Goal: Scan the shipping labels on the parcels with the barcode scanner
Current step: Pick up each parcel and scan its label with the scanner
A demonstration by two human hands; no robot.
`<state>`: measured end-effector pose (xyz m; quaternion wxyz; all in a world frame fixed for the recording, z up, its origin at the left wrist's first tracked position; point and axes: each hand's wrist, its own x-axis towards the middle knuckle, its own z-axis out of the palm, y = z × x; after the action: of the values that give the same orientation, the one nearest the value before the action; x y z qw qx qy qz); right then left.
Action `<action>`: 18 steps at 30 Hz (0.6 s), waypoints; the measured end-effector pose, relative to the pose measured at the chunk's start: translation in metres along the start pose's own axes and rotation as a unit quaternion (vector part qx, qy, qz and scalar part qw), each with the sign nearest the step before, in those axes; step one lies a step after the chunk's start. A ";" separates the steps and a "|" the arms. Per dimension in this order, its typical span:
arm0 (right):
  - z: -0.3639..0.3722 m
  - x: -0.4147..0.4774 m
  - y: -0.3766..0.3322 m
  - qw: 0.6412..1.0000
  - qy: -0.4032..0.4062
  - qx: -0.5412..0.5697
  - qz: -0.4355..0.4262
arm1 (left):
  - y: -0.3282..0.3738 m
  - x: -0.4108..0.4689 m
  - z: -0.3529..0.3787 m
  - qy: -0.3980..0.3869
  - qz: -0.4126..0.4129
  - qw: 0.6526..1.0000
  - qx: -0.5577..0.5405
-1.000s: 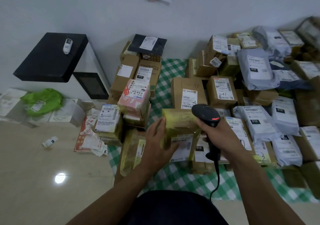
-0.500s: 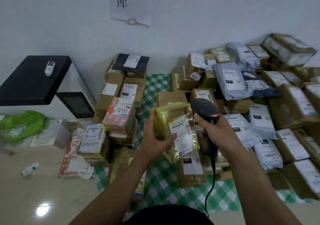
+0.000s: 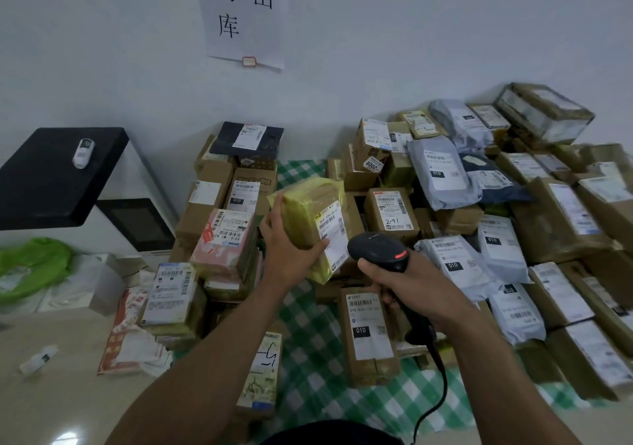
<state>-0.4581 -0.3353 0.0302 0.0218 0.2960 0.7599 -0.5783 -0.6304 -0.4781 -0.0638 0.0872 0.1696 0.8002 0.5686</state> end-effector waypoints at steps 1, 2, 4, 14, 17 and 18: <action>0.000 0.000 0.001 1.000 0.000 -0.002 0.002 | -0.001 0.000 -0.001 0.001 0.001 1.000 0.000; 0.000 0.000 0.001 1.000 -0.002 -0.003 0.004 | -0.001 0.000 -0.001 0.001 0.002 1.000 0.001; -0.001 0.001 0.001 1.000 -0.005 -0.011 0.007 | -0.001 -0.001 -0.001 -0.002 0.003 1.000 0.007; 0.003 0.006 -0.003 1.000 -0.017 -0.011 0.004 | 0.000 0.001 -0.007 -0.017 0.001 1.000 0.009; 0.003 0.008 -0.003 1.000 -0.020 -0.007 0.004 | 0.001 0.001 -0.008 -0.022 0.003 1.000 0.014; 0.004 0.009 -0.004 1.000 -0.020 -0.007 0.007 | 0.000 0.002 -0.008 -0.022 0.004 1.000 0.016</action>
<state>-0.4686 -0.3353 0.0292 0.0430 0.2893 0.7615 -0.5784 -0.6347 -0.4847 -0.0605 0.0994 0.1866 0.8066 0.5520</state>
